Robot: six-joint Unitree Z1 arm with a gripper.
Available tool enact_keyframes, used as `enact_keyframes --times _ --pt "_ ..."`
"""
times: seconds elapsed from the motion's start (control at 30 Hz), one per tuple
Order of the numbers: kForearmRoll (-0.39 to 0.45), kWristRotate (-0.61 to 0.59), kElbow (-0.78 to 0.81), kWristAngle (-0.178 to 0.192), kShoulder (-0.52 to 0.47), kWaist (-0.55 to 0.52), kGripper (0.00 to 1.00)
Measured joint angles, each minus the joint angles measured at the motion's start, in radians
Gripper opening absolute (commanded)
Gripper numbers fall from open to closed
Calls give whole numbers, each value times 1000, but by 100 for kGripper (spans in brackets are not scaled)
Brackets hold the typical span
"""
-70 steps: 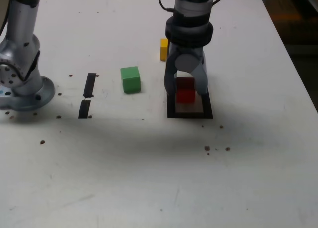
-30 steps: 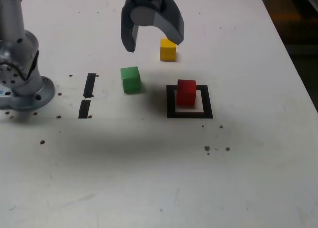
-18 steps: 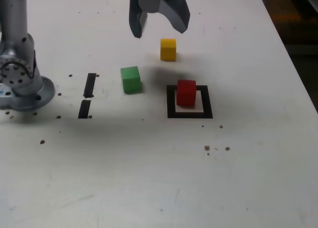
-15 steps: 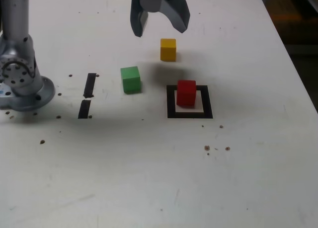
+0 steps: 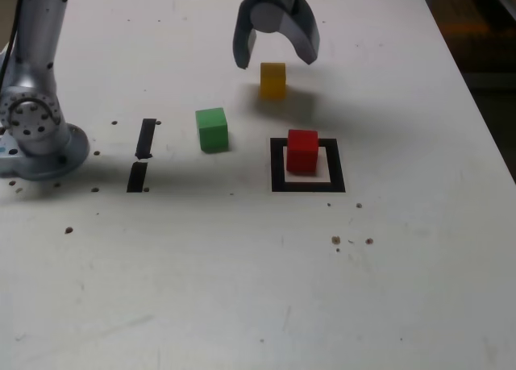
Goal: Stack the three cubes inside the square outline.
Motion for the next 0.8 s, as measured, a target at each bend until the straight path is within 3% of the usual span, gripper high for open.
enact_keyframes --times 0.43,0.8 --pt "-27 5 -4 -17 58 43 87" --pt "-49 5 -8 -26 74 43 47"
